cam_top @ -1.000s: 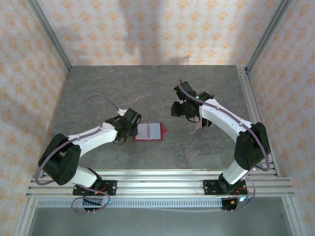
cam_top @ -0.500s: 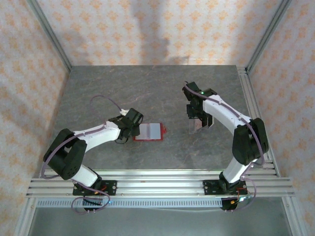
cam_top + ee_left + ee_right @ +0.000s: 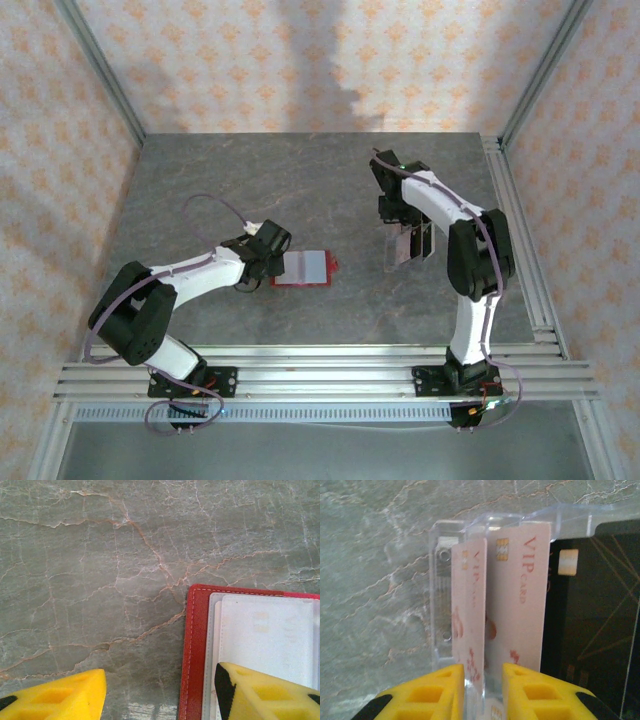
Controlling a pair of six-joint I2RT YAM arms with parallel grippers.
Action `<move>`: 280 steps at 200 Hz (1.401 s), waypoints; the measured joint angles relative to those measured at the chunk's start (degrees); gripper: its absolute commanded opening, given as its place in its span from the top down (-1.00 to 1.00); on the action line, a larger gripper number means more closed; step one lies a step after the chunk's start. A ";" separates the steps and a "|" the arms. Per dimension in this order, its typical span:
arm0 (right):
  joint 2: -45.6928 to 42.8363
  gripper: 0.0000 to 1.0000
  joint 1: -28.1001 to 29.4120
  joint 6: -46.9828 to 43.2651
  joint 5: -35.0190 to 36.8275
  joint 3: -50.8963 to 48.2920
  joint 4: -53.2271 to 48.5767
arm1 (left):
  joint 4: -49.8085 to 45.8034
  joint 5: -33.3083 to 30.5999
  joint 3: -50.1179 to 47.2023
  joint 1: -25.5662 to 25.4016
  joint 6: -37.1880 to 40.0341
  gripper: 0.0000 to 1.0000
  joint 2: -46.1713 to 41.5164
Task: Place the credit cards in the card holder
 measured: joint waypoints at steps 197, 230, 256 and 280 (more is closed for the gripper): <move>6.73 0.80 -1.49 -0.66 0.00 6.43 -1.07 | 0.33 -0.02 0.00 0.00 0.00 -0.19 0.28; 6.82 0.92 -1.77 -0.63 -0.50 6.75 -1.22 | 0.44 -0.02 0.00 0.00 0.00 -0.19 0.28; 6.82 1.00 -1.90 -0.57 -1.64 7.02 -1.25 | 0.55 -0.02 0.00 0.00 0.00 -0.19 0.28; 6.64 1.00 -2.67 -0.48 -3.48 7.02 -1.22 | 0.68 -0.02 0.00 0.00 0.00 -0.19 0.28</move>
